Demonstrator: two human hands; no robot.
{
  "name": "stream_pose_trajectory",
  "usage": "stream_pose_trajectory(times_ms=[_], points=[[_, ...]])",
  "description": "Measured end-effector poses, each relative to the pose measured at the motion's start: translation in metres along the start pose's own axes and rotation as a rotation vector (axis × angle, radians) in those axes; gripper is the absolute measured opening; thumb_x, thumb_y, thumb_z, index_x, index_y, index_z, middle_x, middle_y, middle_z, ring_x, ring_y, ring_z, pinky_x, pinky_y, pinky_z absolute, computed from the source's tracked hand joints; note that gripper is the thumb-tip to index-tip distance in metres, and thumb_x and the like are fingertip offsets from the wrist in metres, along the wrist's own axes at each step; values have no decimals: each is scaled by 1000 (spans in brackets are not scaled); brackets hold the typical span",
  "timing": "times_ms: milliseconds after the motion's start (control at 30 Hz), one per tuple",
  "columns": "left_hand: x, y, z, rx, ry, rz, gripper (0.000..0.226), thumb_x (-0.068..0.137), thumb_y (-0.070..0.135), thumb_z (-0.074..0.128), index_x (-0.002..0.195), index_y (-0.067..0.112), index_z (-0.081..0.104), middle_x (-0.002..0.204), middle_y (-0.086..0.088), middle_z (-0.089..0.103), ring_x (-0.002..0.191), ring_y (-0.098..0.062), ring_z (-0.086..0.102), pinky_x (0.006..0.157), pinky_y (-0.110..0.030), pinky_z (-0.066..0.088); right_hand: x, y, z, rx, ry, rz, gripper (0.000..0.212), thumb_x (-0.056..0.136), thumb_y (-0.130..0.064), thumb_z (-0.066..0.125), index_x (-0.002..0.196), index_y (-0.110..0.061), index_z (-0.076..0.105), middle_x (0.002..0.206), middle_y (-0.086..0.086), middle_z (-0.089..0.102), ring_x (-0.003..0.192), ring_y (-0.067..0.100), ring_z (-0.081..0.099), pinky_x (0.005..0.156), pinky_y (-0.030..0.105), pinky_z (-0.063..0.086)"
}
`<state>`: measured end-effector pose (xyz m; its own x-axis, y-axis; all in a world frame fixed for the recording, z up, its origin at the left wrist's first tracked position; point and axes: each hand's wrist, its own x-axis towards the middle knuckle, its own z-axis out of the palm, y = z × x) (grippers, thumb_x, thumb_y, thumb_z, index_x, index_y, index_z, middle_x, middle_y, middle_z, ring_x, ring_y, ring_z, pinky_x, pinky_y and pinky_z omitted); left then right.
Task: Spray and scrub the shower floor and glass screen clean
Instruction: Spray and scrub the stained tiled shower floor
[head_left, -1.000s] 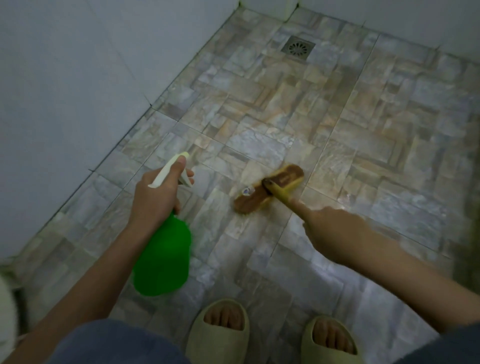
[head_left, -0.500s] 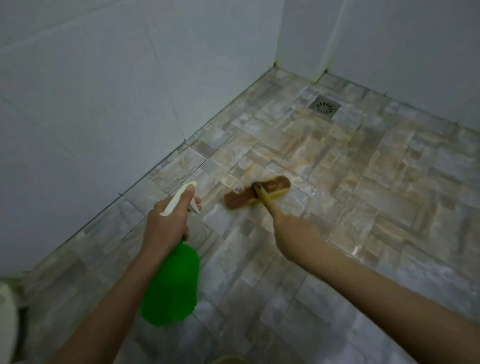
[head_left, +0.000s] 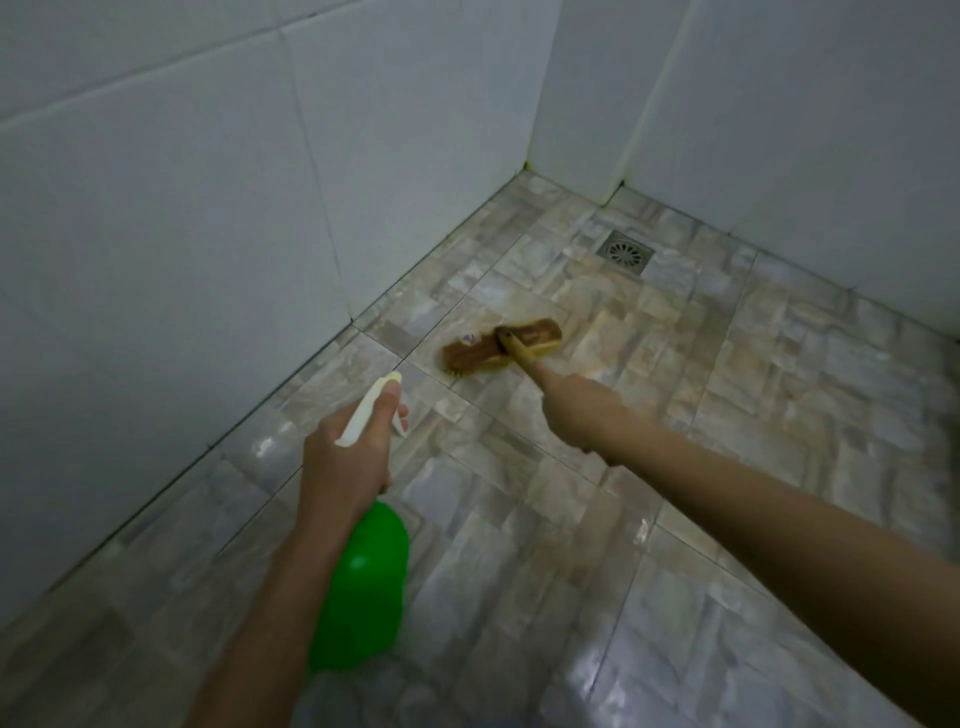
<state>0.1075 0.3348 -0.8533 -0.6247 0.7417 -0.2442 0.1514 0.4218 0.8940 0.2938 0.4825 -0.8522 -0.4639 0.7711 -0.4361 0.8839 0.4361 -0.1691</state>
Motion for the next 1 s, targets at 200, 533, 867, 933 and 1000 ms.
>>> stream_pose_trajectory(times_ms=[200, 533, 867, 933, 1000], points=[[20, 11, -12, -34, -68, 33, 46, 100, 52, 53, 78, 19, 76, 80, -15, 75, 35, -8, 51, 40, -14, 41, -45, -6, 1, -15, -174, 82, 90, 98, -1, 37, 141, -60, -17, 95, 14, 60, 57, 24, 64, 48, 33, 57], [20, 22, 14, 7, -136, 75, 48, 96, 56, 56, 78, 16, 76, 53, 1, 62, 36, -4, 51, 49, -25, 48, 6, 16, -18, 54, -80, 68, 84, 98, -4, 33, 143, -61, -10, 80, 12, 54, 54, 24, 60, 49, 38, 59], [17, 50, 51, 12, -236, 43, 47, 97, 52, 58, 80, 13, 77, 68, -11, 72, 32, -5, 45, 38, -17, 40, 32, 41, -20, 87, -41, 116, 94, 93, 3, 30, 139, -63, -19, 80, 17, 57, 52, 26, 61, 44, 38, 57], [21, 54, 56, 29, -227, 51, 48, 97, 53, 57, 79, 13, 77, 79, -22, 73, 33, -8, 45, 39, -17, 41, 29, 52, -26, 108, -57, 107, 93, 95, 2, 31, 138, -63, -20, 79, 16, 55, 52, 24, 60, 44, 34, 55], [24, 58, 61, 37, -220, 59, 48, 97, 53, 55, 78, 15, 77, 70, -24, 69, 33, -9, 46, 41, -16, 42, -4, 63, -6, 66, -42, 100, 94, 95, 1, 34, 139, -59, -24, 75, 8, 55, 51, 18, 56, 45, 30, 50]])
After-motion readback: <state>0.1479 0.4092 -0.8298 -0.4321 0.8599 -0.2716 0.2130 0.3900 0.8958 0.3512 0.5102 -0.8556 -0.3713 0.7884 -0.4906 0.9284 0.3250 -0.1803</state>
